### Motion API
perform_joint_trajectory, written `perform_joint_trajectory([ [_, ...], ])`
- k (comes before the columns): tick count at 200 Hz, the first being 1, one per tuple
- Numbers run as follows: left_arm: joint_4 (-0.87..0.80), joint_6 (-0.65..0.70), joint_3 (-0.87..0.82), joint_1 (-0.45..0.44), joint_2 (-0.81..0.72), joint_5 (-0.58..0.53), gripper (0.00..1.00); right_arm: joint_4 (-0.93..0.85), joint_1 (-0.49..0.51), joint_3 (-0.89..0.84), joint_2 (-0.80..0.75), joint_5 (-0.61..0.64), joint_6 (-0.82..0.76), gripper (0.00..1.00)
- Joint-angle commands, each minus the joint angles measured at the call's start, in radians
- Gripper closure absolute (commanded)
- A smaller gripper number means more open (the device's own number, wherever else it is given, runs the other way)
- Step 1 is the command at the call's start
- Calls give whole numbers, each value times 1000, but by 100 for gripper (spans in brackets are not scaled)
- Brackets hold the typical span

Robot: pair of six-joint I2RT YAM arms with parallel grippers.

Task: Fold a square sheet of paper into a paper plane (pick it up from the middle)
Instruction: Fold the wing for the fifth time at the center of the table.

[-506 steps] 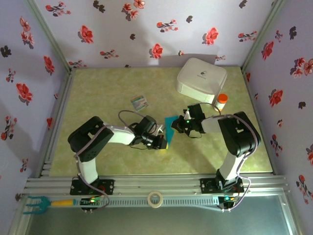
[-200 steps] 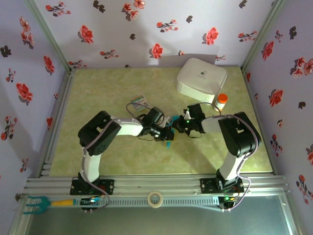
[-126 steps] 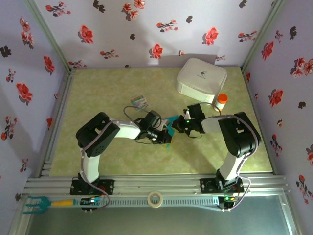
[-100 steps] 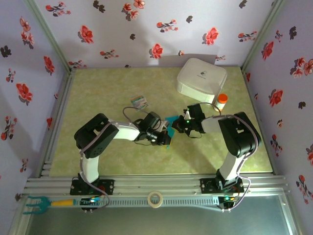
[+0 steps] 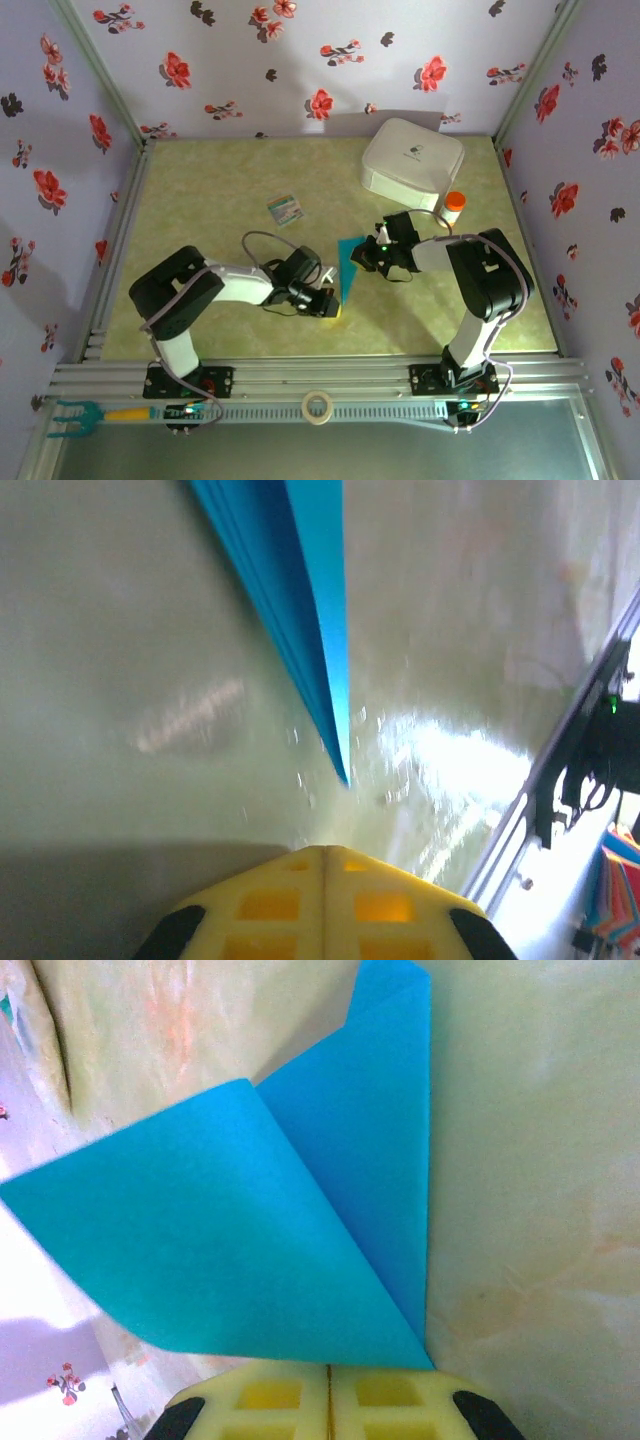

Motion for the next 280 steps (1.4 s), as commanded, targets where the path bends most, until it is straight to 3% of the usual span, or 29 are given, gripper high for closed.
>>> perform_joint_trajectory([
  [1,54,-28,-12,12,-70,49,100,-85,-1,-11,14,89,-1,91],
  [42,203,-116,61,88,-29,68,100,-76,-1,-16,9,87,7,91],
  [139,22,-32,325,115,225,-24,100,-52,2,-21,13,71,26,91],
  [215,-86,31,201,109,253,-76,100,-29,3,-23,-39,47,48,89],
  [280,-95,139,55,111,183,4,100,-124,5,0,-225,35,-50,88],
])
